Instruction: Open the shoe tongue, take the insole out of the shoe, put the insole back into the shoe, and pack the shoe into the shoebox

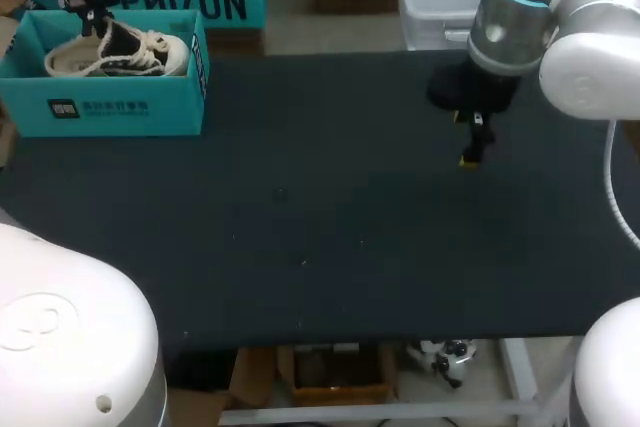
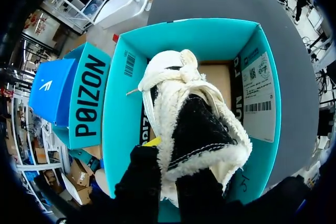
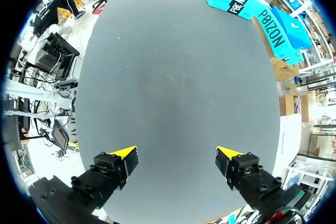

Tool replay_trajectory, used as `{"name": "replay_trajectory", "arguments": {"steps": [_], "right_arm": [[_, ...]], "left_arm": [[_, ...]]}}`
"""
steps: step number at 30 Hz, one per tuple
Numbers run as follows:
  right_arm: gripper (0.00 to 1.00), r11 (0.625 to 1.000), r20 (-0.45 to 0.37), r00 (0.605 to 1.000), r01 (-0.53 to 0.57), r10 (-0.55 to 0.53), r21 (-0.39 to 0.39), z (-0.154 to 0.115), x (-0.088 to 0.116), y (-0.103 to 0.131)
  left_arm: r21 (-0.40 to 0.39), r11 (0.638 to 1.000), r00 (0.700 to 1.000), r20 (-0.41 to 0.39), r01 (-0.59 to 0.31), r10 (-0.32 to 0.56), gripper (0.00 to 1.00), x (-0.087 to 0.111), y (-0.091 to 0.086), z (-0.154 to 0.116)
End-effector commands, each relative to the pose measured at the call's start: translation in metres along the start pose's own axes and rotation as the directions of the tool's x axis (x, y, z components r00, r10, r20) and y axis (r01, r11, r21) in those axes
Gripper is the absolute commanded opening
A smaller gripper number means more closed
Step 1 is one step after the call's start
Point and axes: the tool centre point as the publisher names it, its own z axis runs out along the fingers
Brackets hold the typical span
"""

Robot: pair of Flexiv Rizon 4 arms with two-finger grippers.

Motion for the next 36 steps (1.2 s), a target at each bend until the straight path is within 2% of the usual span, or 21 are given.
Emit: {"name": "replay_trajectory", "arguments": {"steps": [1,2,3,4,9,12,16,19,23,26,30,36], "right_arm": [[1.00,1.000,-0.002,1.000,0.001,-0.001,0.000,-0.001,0.000,0.000],[1.00,1.000,-0.002,1.000,0.001,-0.001,0.000,-0.001,0.000,0.000],[1.00,1.000,-0.002,1.000,0.001,-0.001,0.000,-0.001,0.000,0.000],[1.00,1.000,-0.002,1.000,0.001,-0.001,0.000,-0.001,0.000,0.000],[1.00,1.000,-0.002,1.000,0.001,-0.001,0.000,-0.001,0.000,0.000],[1.00,1.000,-0.002,1.000,0.001,-0.001,0.000,-0.001,0.000,0.000],[1.00,1.000,-0.002,1.000,0.001,-0.001,0.000,-0.001,0.000,0.000],[1.00,1.000,-0.002,1.000,0.001,-0.001,0.000,-0.001,0.000,0.000],[1.00,1.000,-0.002,1.000,0.001,-0.001,0.000,-0.001,0.000,0.000],[1.00,1.000,-0.002,1.000,0.001,-0.001,0.000,-0.001,0.000,0.000],[1.00,1.000,-0.002,1.000,0.001,-0.001,0.000,-0.001,0.000,0.000],[1.00,1.000,-0.002,1.000,0.001,-0.001,0.000,-0.001,0.000,0.000]], "left_arm": [[0.011,1.000,0.998,-0.055,0.006,-0.005,0.54,-0.013,0.001,0.014],[0.012,1.000,0.998,-0.061,0.005,-0.004,0.66,-0.013,0.001,0.016],[0.012,1.000,0.998,-0.063,0.006,-0.005,0.72,-0.013,0.001,0.016],[0.012,1.000,0.998,-0.066,0.006,-0.005,1.00,-0.013,0.001,0.017],[0.008,1.000,0.998,-0.068,0.006,-0.005,1.00,-0.010,-0.003,0.010],[0.022,1.000,0.998,-0.068,0.007,-0.006,1.00,-0.004,-0.011,-0.005],[0.007,1.000,1.000,-0.021,-0.008,0.009,1.00,0.008,-0.029,-0.034],[0.008,1.000,1.000,0.002,-0.025,0.025,1.00,0.021,-0.042,-0.059],[0.004,1.000,1.000,0.009,-0.027,0.027,1.00,0.036,-0.057,-0.079],[0.005,1.000,1.000,-0.017,-0.008,0.008,1.00,0.047,-0.071,-0.094],[-0.005,1.000,0.999,-0.039,0.008,-0.008,1.00,0.063,-0.088,-0.108],[-0.054,0.998,0.999,-0.031,0.028,-0.029,1.00,0.099,-0.108,-0.119]]}}
